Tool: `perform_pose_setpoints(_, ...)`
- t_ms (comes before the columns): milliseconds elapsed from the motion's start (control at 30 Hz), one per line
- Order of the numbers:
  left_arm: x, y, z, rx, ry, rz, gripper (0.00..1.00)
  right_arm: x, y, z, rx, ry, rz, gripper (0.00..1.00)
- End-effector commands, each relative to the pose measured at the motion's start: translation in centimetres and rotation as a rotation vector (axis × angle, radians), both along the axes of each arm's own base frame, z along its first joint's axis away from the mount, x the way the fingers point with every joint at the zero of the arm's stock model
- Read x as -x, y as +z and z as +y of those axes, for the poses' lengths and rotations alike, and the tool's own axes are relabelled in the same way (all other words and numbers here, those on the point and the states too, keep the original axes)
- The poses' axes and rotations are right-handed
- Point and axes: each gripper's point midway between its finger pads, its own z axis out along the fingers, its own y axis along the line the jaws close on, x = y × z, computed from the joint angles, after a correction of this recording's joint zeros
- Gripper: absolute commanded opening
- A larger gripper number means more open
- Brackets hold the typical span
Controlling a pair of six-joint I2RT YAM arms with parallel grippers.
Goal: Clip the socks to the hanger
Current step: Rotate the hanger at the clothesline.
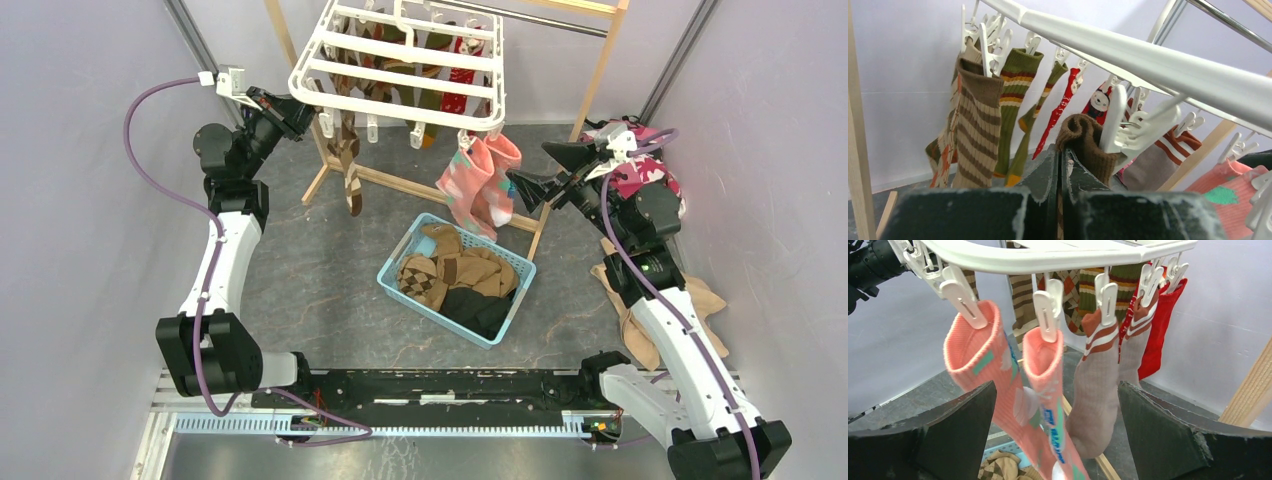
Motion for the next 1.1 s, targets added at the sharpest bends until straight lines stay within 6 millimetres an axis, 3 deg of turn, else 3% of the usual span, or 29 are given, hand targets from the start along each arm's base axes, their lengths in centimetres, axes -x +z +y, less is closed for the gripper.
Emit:
perform_pose_setpoints(0, 0.9, 1.9, -0.2, 0.011, -0.024, -0.050, 0.02, 0.2, 0.8, 0.3, -0.014, 0.021, -0.029, 0.98)
perform_pose_setpoints(800, 1.2, 1.8, -0.3, 0.017, -0.035, -0.049, 0.04, 0.3, 0.6, 0.5, -0.012, 0.036, -0.024, 0.98)
perform_pose_setpoints(1067, 3.0, 1.5, -0.2, 0.053, -0.027, -0.038, 0.40, 0.3, 0.3, 0.5, -0.010, 0.040, -0.021, 0.98)
